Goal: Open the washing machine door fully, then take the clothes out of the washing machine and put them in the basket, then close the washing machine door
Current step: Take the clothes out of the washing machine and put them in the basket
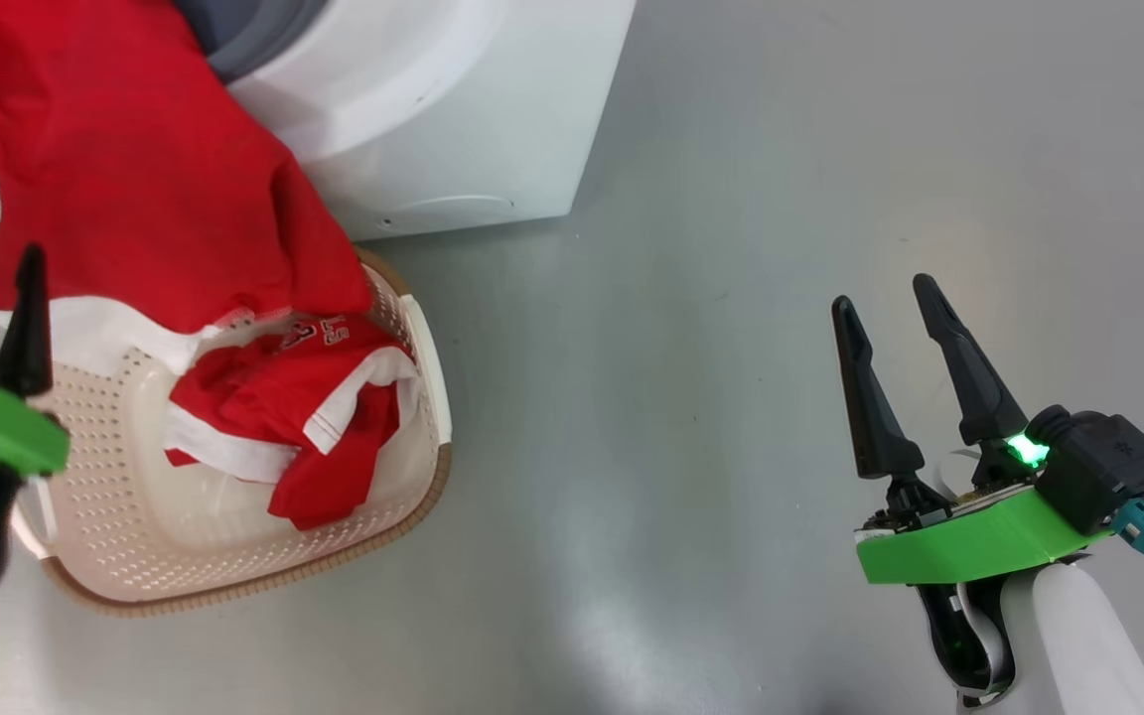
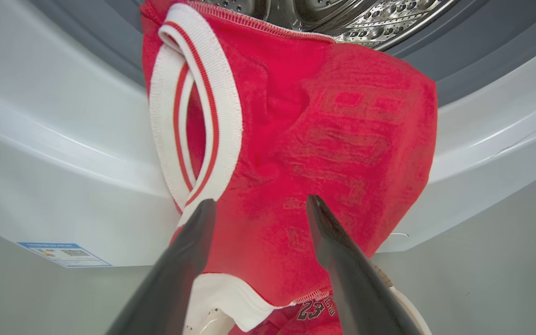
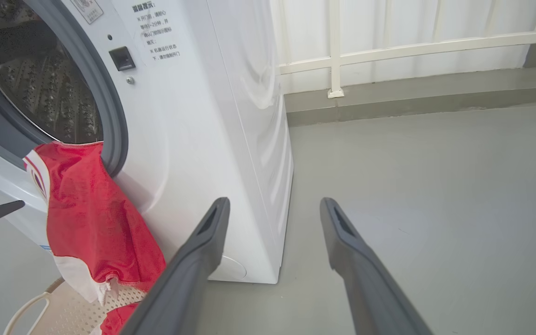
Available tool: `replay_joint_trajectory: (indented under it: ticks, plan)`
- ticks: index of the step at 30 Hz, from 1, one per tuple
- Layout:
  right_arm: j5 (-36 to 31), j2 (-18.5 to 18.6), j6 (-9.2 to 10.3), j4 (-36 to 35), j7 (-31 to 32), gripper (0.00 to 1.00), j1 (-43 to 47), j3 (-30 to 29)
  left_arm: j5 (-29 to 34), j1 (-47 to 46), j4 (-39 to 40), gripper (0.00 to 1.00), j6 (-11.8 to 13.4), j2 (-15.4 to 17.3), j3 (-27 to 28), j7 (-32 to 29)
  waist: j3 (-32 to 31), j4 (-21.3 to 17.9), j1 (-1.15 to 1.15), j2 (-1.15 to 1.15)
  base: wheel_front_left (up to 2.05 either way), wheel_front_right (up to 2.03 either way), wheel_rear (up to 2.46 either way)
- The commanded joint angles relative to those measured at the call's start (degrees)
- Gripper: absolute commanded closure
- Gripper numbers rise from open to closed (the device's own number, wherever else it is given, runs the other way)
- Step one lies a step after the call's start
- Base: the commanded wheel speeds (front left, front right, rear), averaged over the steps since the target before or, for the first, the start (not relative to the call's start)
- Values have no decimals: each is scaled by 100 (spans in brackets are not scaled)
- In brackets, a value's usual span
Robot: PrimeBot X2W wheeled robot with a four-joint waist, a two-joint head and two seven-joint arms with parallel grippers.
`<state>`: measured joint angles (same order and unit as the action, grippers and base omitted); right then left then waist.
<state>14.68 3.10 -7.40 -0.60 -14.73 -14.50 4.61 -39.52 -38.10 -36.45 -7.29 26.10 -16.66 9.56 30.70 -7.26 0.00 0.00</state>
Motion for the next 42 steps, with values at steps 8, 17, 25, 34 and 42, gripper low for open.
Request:
replay_joint_trajectory:
  ticks: [8,17,25,34,42]
  plan:
    - [57,-23,-9,-171,-27,0,-94,150,-491,-1040,-866,0,-19,614,-620,-45,191,-117,0,0,0,0,0]
    - [64,-23,-9,-180,-27,0,-150,194,-1097,-1668,-1474,0,-19,918,-1504,-227,298,-205,0,0,0,0,0]
    - [42,-23,-9,-178,-27,0,-131,249,-1550,-1936,-1633,0,-19,1091,-2209,-263,299,-273,0,0,0,0,0]
    - [7,-23,-9,-187,-27,0,-108,295,-2016,-2092,-1708,0,-19,1225,-2741,-168,292,-360,0,0,0,0,0]
    - [-27,-23,-9,-203,-27,0,-80,320,-2366,-2230,-1800,39,-20,1321,-3174,-33,284,-431,0,0,0,0,0]
